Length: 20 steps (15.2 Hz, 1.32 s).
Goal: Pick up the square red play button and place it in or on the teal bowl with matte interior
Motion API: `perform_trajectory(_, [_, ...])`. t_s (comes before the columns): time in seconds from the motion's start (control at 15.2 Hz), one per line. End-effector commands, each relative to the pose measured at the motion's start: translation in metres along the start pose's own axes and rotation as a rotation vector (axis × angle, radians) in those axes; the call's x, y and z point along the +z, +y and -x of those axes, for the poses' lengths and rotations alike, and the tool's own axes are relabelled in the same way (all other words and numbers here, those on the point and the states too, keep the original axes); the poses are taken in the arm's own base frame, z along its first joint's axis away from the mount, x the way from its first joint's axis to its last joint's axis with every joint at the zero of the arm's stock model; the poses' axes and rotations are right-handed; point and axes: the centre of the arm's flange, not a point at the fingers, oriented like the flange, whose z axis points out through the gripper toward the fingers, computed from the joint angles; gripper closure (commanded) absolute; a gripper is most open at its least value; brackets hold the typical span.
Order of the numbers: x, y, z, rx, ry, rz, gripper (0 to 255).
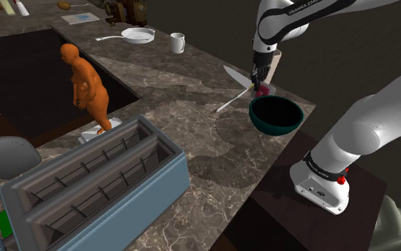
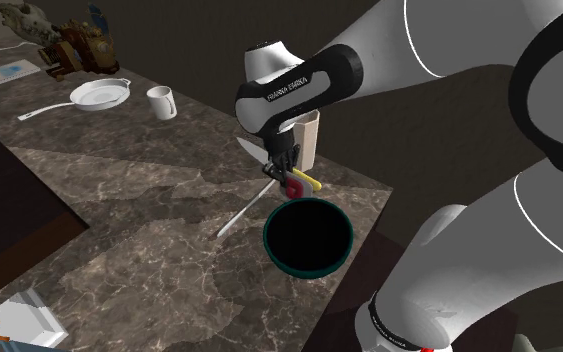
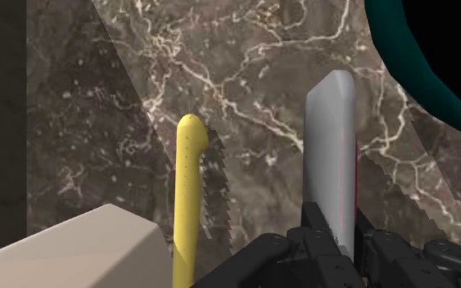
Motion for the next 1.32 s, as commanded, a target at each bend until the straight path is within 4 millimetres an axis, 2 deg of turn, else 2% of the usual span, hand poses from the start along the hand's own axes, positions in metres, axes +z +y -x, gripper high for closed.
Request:
perform_trajectory(0.0, [-0.011, -0.001, 0.001, 0.000, 0.000, 0.000, 255])
perform_trajectory(1.25, [-0.109, -0.002, 0.020, 0.000, 0.000, 0.000, 255])
